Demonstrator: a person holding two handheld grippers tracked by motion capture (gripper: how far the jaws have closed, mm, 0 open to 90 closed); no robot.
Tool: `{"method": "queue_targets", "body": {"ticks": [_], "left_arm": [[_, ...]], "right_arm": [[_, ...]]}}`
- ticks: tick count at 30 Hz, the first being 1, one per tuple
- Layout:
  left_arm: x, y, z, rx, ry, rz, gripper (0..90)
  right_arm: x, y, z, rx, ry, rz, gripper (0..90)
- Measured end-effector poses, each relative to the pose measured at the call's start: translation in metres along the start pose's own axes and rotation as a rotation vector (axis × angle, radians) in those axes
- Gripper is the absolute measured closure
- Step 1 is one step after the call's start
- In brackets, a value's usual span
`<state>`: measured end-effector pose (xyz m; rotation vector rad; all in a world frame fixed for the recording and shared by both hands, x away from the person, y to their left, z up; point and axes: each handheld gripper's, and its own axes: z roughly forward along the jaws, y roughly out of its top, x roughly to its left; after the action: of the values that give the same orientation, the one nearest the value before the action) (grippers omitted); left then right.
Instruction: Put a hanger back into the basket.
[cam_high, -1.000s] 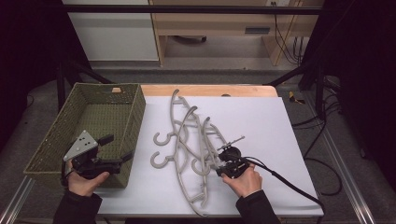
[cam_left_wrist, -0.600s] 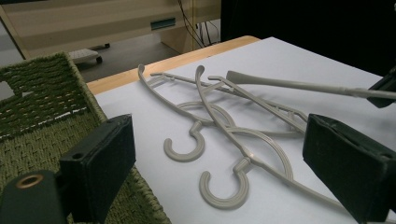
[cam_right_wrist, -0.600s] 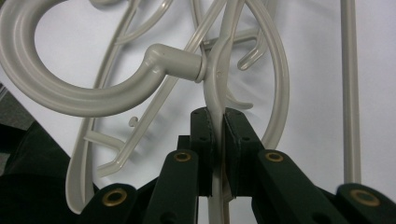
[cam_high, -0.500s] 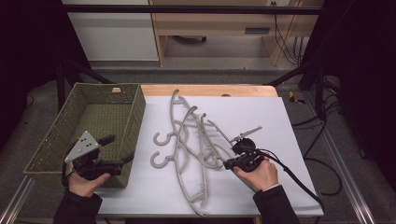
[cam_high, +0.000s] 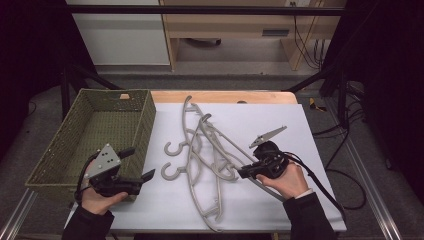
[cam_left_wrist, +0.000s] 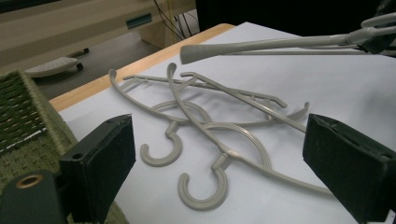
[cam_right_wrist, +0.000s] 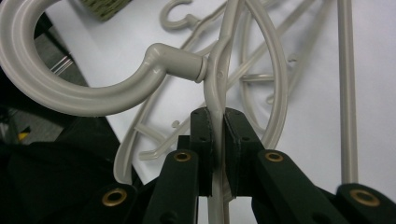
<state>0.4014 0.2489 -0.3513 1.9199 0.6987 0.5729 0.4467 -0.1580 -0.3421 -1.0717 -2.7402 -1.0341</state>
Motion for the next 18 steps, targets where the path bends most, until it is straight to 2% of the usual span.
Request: {"method": "queue_targets", "body": {"ticks": [2, 3, 4, 7, 11, 13, 18], "left_arm": [[-0.005, 0.002, 0.004, 0.022, -0.011, 0.033, 9.0], [-0.008, 0.004, 0.006, 0.037, -0.019, 0.049, 8.8], [-0.011, 0.005, 0.008, 0.044, -0.023, 0.071, 8.8], [-0.021, 0.008, 0.013, 0.065, -0.044, 0.121, 8.8], [-0.031, 0.012, 0.019, 0.093, -0.065, 0.17, 9.0], [-0.036, 0.015, 0.022, 0.122, -0.076, 0.212, 9.1], [-0.045, 0.023, 0.031, 0.169, -0.095, 0.279, 9.5]], "right_arm": [[0.001, 0.002, 0.0, 0.008, 0.039, -0.024, 83.1], [0.002, 0.002, 0.001, 0.015, 0.068, -0.055, 83.1], [0.002, 0.002, 0.001, 0.015, 0.068, -0.055, 83.1], [0.004, 0.003, 0.005, 0.029, 0.107, -0.108, 83.0], [0.006, 0.002, 0.01, 0.047, 0.139, -0.139, 83.0], [0.007, 0.002, 0.012, 0.057, 0.162, -0.165, 83.0], [0.011, 0.002, 0.013, 0.046, 0.183, -0.205, 83.0]]}}
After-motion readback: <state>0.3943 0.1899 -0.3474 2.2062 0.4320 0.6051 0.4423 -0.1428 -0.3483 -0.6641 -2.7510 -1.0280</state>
